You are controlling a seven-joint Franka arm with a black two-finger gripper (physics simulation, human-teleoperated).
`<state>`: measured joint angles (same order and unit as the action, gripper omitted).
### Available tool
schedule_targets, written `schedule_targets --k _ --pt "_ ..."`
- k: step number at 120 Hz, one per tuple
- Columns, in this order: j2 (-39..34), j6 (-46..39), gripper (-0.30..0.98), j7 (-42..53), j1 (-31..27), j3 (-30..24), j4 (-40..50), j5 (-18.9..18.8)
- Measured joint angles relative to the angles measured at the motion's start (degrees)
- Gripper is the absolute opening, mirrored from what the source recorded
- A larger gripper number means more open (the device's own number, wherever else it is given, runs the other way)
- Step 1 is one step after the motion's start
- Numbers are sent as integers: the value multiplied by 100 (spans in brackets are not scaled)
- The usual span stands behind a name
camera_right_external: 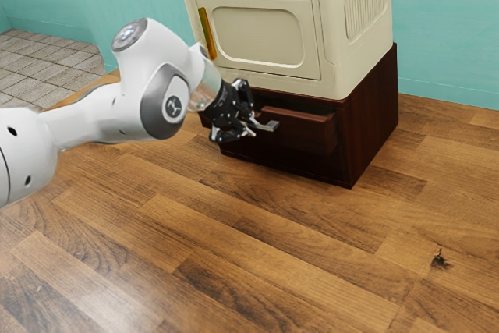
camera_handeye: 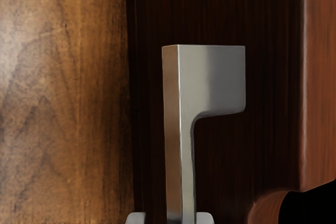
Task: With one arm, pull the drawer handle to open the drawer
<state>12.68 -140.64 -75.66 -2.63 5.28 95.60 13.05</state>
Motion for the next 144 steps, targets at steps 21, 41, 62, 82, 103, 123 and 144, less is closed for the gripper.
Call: schedule_targets --k 21,41,62,82,103,123,144 --pt "-140 0 2 -4 4 1 169 2" --pt "-296 -3 2 -6 6 1 354 3" --pt "-449 -4 2 -13 16 -7 531 5" --pt "-582 -4 2 -21 44 -8 683 4" --pt "-748 -4 2 -37 52 -9 860 -1" --pt "-859 -1 2 -55 53 -8 983 -9" --pt "-929 -1 2 -76 54 -8 1055 -19"
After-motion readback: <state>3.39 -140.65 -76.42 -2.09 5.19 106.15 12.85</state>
